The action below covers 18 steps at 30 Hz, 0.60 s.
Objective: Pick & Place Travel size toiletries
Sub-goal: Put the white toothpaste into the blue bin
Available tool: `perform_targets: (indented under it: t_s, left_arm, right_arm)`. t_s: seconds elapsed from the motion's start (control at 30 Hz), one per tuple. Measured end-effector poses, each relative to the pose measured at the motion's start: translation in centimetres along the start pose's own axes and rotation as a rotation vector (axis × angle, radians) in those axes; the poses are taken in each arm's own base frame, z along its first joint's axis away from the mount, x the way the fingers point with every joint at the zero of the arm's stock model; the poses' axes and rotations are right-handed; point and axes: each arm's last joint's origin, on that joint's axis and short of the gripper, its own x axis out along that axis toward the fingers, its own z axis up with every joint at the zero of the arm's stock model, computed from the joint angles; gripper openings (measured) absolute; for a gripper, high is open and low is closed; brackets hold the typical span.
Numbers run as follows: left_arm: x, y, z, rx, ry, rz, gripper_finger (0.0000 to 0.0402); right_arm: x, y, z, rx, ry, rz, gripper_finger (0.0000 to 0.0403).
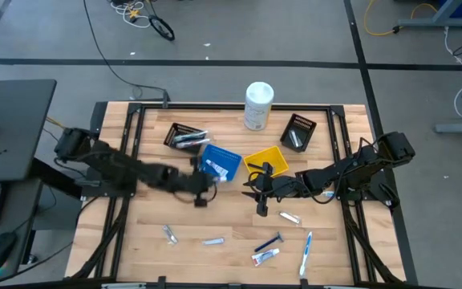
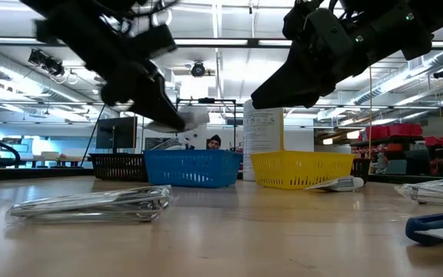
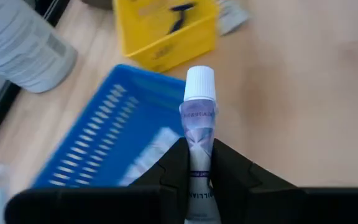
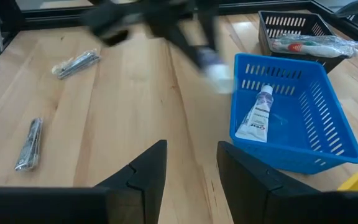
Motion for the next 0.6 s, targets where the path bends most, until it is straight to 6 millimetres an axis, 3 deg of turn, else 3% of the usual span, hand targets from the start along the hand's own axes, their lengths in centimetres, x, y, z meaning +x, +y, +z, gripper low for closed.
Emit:
perform_targets:
  t_s: [0.17, 0.3, 0.43, 0.6]
  left_arm:
    - [2.1, 5.2, -0.4, -0.030, 0.050, 0.090, 0.0067]
    - [2.9, 8.1, -1.0, -0.027, 0.087, 0.136, 0.0074]
    - [3.3, 9.5, -1.4, -0.063, 0.073, 0.005, 0.0087]
    - [3.4, 9.6, -1.4, -0.035, 0.043, -0.126, 0.0115]
  right_arm:
    - [0.0, 0.0, 0.0, 0.009, 0.000, 0.000, 0.0149]
    - [0.0, 0.0, 0.0, 0.008, 0.002, 0.000, 0.0149]
    - [0.0, 0.0, 0.0, -0.011, 0.002, 0.000, 0.0149]
    - [0.0, 0.0, 0.0, -0.072, 0.003, 0.000, 0.0149]
